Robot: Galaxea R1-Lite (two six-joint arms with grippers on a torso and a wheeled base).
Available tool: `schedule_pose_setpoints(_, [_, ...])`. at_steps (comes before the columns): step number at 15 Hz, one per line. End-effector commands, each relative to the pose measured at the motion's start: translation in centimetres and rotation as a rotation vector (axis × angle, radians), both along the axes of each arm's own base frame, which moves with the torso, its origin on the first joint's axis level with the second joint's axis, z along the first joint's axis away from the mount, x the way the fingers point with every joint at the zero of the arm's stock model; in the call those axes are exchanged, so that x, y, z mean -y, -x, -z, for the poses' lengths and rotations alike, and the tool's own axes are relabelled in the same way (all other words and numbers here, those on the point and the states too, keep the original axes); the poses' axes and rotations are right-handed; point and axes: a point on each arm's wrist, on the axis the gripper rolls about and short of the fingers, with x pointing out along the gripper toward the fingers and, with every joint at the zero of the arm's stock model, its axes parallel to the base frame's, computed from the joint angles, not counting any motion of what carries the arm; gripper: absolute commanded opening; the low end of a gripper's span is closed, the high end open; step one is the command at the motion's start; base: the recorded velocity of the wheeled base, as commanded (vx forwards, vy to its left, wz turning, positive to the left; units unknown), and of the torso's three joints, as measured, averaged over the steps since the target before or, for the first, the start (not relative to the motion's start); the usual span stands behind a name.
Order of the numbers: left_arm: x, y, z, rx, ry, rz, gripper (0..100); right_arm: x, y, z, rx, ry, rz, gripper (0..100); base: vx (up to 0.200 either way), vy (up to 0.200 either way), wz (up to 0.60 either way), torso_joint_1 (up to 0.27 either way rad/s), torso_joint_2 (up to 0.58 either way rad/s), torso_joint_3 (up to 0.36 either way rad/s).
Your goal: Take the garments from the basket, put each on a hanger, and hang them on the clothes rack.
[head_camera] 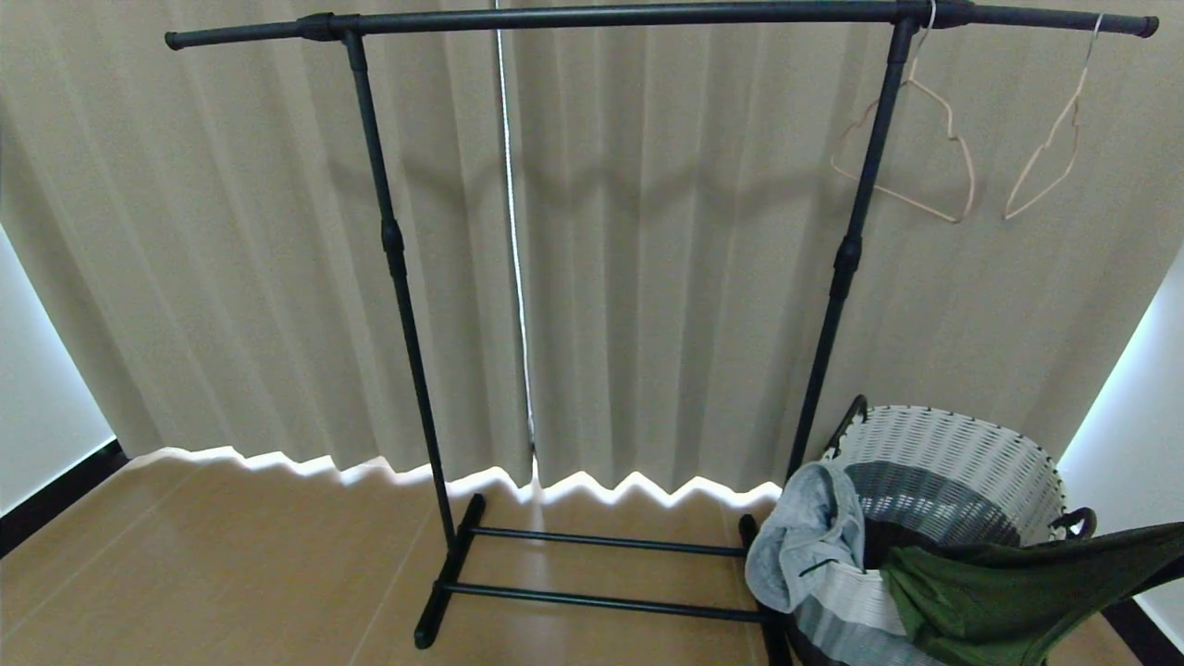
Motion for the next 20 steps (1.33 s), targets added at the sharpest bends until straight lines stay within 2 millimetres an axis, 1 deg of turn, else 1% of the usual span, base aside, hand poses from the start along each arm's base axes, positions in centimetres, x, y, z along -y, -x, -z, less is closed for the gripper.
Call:
schedule_pose_setpoints(1, [0.00,0.00,0.00,0.000,0.000,-0.001,100,0.01,-0.06,0.00,-0.002,0.000,0.001,0,0.000,0.200,0.00,0.002,0.00,0.007])
schedule_pose_setpoints(16, [0.00,0.01,-0.04,0.011,-0.041,0.000,100,-0.01,-0.15,0.24,-0.015,-0.002,-0.005,0,0.000,0.000,0.00,0.000,0.00,0.000])
schedule_pose_setpoints(20, [0.08,0.08,-0.49,0.058,-0.054,0.031,100,-0.11,-0.27,0.28,-0.029,-0.004,-0.024,0,0.000,0.000,0.00,0.000,0.00,0.000])
